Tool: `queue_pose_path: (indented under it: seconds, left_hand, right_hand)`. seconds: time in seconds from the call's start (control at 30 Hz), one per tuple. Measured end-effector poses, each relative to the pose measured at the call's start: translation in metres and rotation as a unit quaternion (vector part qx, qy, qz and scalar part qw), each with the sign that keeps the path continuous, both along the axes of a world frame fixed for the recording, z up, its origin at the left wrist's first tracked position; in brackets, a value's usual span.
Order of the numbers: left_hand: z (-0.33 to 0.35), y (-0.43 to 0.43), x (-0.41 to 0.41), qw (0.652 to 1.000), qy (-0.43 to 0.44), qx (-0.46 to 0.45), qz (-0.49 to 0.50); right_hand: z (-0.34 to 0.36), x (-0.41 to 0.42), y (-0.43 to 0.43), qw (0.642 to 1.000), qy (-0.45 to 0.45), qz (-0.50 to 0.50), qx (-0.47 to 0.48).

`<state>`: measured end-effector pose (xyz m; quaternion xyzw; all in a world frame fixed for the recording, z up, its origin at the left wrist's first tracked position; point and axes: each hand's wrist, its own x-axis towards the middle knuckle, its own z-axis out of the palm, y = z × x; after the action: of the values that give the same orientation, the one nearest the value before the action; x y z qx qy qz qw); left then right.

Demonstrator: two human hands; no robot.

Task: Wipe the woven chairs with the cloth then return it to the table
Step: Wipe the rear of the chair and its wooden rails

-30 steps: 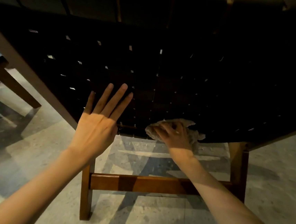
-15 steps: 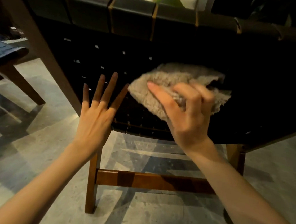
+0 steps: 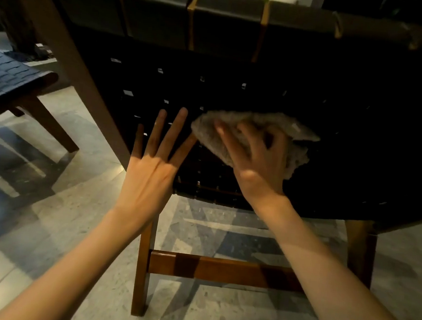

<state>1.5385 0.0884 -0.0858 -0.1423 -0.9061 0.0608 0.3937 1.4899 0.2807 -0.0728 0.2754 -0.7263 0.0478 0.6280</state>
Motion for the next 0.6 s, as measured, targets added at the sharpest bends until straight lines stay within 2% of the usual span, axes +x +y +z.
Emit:
queue_pose_path:
  seconds: [0.13,0.27,0.37,0.5,0.6]
  left_hand:
    - [-0.011,-0.006,-0.003,1.000,0.004,0.000,0.009]
    - [-0.016,-0.011,-0.006,1.000,0.013,-0.015,0.017]
    - [-0.014,-0.012,-0.006,1.000,0.010,-0.022,0.015]
    - [-0.012,-0.016,0.008,0.999,0.035,-0.005,-0.001]
    - [-0.013,-0.028,0.022,0.996,0.093,0.009,0.003]
  right_hand:
    - [-0.072,-0.021,0.003,0.992,-0.095,-0.040,0.071]
    - [-0.121,-0.022,0.002,0.955,-0.225,-0.101,0.164]
    - [-0.127,-0.020,-0.004,0.936,-0.294,-0.110,0.159]
    - [-0.107,-0.008,0.006,0.925,-0.295,-0.117,0.210]
    - [-0.087,0.017,0.022,0.908,-0.322,-0.015,0.268]
